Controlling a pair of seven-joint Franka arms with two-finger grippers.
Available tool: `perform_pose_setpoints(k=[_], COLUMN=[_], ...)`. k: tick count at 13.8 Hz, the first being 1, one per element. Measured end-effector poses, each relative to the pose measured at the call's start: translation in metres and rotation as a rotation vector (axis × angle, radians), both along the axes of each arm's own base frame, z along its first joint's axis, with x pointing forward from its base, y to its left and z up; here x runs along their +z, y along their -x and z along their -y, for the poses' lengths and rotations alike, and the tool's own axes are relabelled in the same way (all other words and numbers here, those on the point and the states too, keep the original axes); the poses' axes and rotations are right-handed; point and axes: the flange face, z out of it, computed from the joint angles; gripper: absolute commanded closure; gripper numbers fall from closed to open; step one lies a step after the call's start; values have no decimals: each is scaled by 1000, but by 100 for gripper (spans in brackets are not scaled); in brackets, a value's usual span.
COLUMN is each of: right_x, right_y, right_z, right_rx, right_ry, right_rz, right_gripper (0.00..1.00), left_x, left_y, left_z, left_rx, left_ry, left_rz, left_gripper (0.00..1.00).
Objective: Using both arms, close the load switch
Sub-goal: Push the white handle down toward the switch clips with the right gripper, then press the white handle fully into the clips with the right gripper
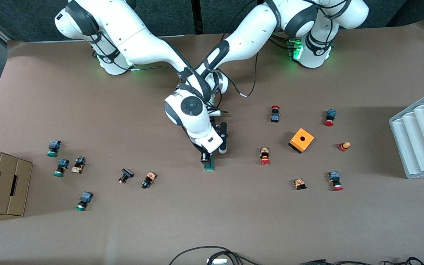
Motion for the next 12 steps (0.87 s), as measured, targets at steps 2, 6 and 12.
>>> perform_pose_setpoints(k=[2, 6, 12], right_x=[1, 1, 2], right_y=[0, -1, -1], right_z=[0, 0, 1], right_rx=[0, 0, -1], right_ry=[0, -1, -1], right_rz=[1, 2, 3], right_gripper=[44, 46, 53], left_x=[0, 0, 0], left_y=[0, 0, 0], left_z=[0, 0, 0], left_rx=[0, 0, 0], left_ry=[0, 0, 0], left_rz=[0, 0, 0], left_gripper=[71, 71, 71])
